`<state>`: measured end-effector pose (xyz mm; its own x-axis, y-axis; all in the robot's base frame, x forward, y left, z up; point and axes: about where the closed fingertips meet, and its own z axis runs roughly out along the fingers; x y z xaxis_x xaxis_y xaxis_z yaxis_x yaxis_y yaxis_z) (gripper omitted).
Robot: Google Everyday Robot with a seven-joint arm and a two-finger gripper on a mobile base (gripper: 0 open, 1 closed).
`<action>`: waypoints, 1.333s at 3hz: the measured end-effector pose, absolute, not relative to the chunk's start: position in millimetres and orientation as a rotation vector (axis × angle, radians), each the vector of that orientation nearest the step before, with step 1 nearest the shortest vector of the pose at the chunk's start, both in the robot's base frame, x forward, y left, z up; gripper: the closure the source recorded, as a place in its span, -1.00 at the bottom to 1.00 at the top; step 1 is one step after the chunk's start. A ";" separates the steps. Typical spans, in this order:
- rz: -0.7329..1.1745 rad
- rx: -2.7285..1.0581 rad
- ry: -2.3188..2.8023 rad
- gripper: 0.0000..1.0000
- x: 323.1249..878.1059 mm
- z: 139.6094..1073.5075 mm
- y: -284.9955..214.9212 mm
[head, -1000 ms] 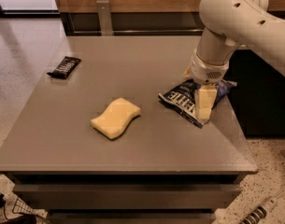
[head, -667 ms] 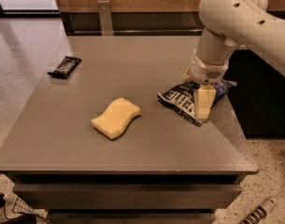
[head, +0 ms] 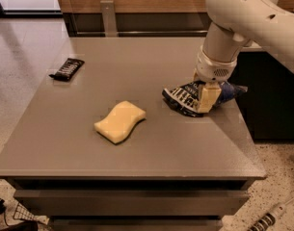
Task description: Move blue chip bag near rxbar chocolate
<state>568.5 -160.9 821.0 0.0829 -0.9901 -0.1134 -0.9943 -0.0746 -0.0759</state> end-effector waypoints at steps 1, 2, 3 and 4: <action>0.048 -2.210 2.041 1.00 568.5 824.1 -161.0; 0.038 -2.212 2.035 1.00 569.1 827.3 -160.9; -0.008 -2.192 1.952 1.00 569.4 861.3 -150.4; -0.036 -2.163 1.813 1.00 576.5 910.1 -126.9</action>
Offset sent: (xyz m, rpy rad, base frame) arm 0.0006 -0.0015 0.0191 -0.0137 -0.0235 0.0141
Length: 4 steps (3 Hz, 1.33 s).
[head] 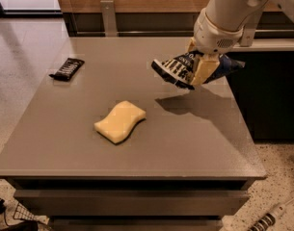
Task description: Move blue chip bag near rxbar chocolate
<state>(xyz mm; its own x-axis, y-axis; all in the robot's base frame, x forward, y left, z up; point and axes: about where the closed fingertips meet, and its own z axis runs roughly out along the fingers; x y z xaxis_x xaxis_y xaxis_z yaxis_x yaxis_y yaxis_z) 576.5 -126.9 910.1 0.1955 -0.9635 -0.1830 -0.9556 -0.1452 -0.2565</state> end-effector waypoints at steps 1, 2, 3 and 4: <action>-0.030 -2.160 1.681 1.00 596.6 948.4 -101.8; -0.009 -2.164 1.544 1.00 632.8 976.6 -66.9; -0.012 -2.110 1.376 1.00 672.8 1013.7 -18.1; -0.005 -2.053 1.322 1.00 695.0 1023.0 20.6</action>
Offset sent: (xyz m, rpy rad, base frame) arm 0.1100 0.1006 0.1345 0.2199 -0.2201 0.2502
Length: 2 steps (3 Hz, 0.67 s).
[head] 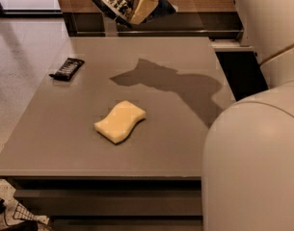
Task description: Move blue chip bag near rxbar chocolate
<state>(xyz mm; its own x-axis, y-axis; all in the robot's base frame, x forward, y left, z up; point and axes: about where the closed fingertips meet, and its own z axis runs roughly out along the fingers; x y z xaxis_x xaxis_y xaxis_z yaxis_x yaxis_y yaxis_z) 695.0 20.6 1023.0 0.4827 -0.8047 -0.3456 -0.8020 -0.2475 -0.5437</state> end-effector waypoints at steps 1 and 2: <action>0.010 -1.927 1.318 1.00 714.2 1024.5 57.2; 0.011 -1.927 1.318 1.00 714.3 1024.1 57.7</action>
Offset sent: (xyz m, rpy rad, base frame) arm 0.0115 0.0259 0.0031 0.0765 -0.0184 -0.0325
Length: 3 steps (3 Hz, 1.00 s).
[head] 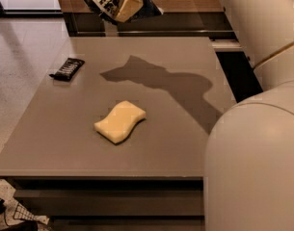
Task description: Move blue chip bag near rxbar chocolate
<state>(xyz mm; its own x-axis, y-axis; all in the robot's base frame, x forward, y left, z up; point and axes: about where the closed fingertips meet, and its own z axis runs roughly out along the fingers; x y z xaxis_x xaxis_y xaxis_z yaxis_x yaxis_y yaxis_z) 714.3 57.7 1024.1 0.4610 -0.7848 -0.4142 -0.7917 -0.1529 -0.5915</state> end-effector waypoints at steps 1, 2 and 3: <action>-0.006 -1.939 1.326 1.00 720.3 1006.0 66.8; -0.014 -1.949 1.331 1.00 725.7 968.3 81.0; 0.018 -1.931 1.344 1.00 727.7 925.1 92.4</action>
Offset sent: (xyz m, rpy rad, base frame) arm 0.0117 0.0406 -0.1099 -0.0407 -0.0062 -0.0138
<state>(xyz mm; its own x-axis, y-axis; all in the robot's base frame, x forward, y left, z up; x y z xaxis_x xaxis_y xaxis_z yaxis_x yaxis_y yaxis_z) 727.7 92.4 925.1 0.4433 -0.7941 -0.4159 -0.8047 -0.1481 -0.5749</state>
